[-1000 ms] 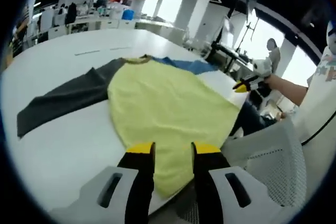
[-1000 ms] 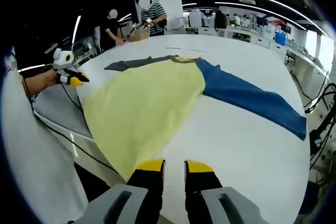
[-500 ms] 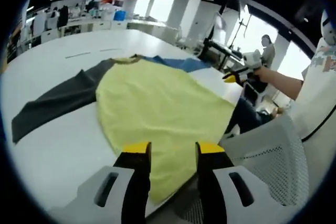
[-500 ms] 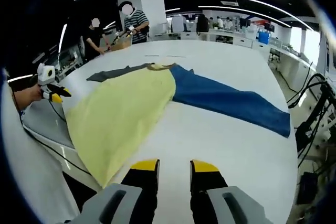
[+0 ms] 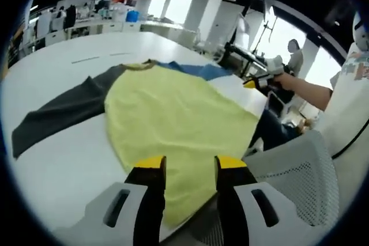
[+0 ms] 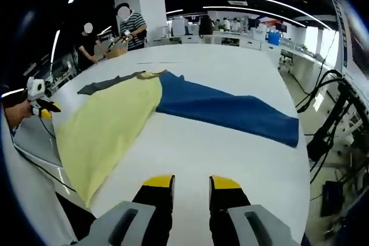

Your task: Fold the garment on the visible template until the final outline fits inside the template.

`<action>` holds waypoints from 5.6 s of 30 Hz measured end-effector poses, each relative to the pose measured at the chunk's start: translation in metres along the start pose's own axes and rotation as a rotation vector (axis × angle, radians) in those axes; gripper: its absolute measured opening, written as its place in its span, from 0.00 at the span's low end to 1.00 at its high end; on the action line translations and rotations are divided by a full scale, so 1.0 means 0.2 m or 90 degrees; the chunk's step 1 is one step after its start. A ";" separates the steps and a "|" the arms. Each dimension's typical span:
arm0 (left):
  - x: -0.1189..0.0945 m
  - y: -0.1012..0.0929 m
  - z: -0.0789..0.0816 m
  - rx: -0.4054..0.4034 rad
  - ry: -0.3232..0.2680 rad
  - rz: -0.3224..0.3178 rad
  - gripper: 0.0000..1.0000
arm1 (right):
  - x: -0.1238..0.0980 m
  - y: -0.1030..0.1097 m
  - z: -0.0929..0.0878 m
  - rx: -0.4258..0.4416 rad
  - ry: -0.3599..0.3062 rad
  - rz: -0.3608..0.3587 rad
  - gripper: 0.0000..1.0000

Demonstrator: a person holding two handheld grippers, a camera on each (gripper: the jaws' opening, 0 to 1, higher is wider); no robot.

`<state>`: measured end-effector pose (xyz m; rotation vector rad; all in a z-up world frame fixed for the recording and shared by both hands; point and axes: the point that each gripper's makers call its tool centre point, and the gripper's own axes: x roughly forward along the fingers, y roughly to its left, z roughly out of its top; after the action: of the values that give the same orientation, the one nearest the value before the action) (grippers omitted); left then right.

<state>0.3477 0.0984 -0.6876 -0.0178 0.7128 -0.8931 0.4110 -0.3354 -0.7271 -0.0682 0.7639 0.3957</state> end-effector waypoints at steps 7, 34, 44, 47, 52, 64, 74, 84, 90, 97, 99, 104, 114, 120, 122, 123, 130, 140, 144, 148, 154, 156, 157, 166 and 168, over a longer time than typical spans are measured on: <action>0.00 0.00 0.01 -0.005 -0.001 0.003 0.30 | 0.00 -0.12 0.05 0.017 -0.011 -0.033 0.19; -0.01 0.01 0.03 -0.011 0.002 0.015 0.31 | 0.05 -0.61 0.12 0.072 0.009 -0.153 0.18; -0.03 0.01 0.02 -0.018 0.006 0.021 0.30 | 0.10 -0.71 0.15 0.084 0.010 -0.180 0.18; -0.03 0.01 0.02 -0.019 0.005 0.021 0.30 | 0.12 -0.74 0.15 0.105 0.009 -0.188 0.18; -0.03 0.01 0.01 -0.019 0.006 0.023 0.30 | 0.14 -0.78 0.12 0.122 0.022 -0.201 0.18; -0.04 0.01 0.01 -0.025 0.006 0.029 0.30 | 0.18 -0.82 0.14 0.136 0.031 -0.217 0.18; -0.06 0.02 0.00 -0.028 0.008 0.035 0.30 | 0.20 -0.85 0.13 0.147 0.045 -0.219 0.17; -0.05 0.02 0.00 -0.027 0.009 0.037 0.29 | 0.23 -0.80 0.14 0.133 0.049 -0.193 0.05; -0.04 0.01 0.00 -0.024 0.014 0.033 0.29 | 0.26 -0.76 0.16 0.116 0.053 -0.165 0.00; -0.04 0.02 0.02 -0.020 0.014 0.032 0.29 | 0.24 -0.77 0.18 0.114 0.044 -0.169 0.00; -0.04 0.02 0.03 -0.019 0.012 0.031 0.29 | 0.23 -0.78 0.19 0.115 0.041 -0.168 0.00; -0.04 0.02 0.01 -0.022 0.014 0.031 0.29 | 0.19 -0.78 0.24 0.110 0.023 -0.160 0.00; -0.02 0.02 0.01 -0.018 0.012 0.024 0.29 | 0.17 -0.67 0.36 0.050 0.015 -0.120 0.00; -0.02 0.01 0.01 -0.017 0.011 0.021 0.29 | 0.18 -0.60 0.41 0.023 0.019 -0.099 0.00; -0.02 0.01 0.01 -0.019 0.011 0.020 0.29 | 0.19 -0.58 0.43 0.017 0.016 -0.090 0.00; -0.02 0.01 0.01 -0.020 0.010 0.020 0.29 | 0.19 -0.56 0.44 0.014 0.015 -0.086 0.00; -0.01 0.01 -0.01 -0.024 0.011 0.017 0.29 | 0.23 -0.45 0.50 -0.017 0.017 -0.053 0.00; -0.02 0.02 -0.01 -0.028 0.006 0.017 0.30 | 0.28 -0.31 0.56 -0.046 0.019 -0.015 0.00; -0.03 0.02 -0.02 -0.027 0.006 0.017 0.30 | 0.29 -0.27 0.58 -0.055 0.019 -0.005 0.00; -0.03 0.03 -0.02 -0.032 0.001 0.020 0.30 | 0.30 -0.22 0.58 -0.063 0.022 0.007 0.00; -0.05 0.02 -0.03 -0.033 -0.001 0.019 0.30 | 0.31 -0.17 0.59 -0.070 0.023 0.016 0.00; -0.05 0.02 -0.04 -0.033 0.000 0.019 0.30 | 0.31 -0.16 0.60 -0.071 0.021 0.018 0.00; -0.06 0.02 -0.04 -0.034 -0.001 0.020 0.30 | 0.31 -0.15 0.61 -0.073 0.021 0.019 0.00; -0.08 0.02 -0.05 -0.037 -0.007 0.020 0.30 | 0.32 -0.04 0.67 -0.090 0.010 0.036 0.00; -0.08 0.02 -0.05 -0.037 -0.008 0.018 0.30 | 0.33 0.00 0.69 -0.095 0.007 0.043 0.00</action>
<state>0.3378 0.1160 -0.6882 -0.0649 0.7260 -0.8440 0.5460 -0.2868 -0.6723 -0.1856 0.7479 0.5164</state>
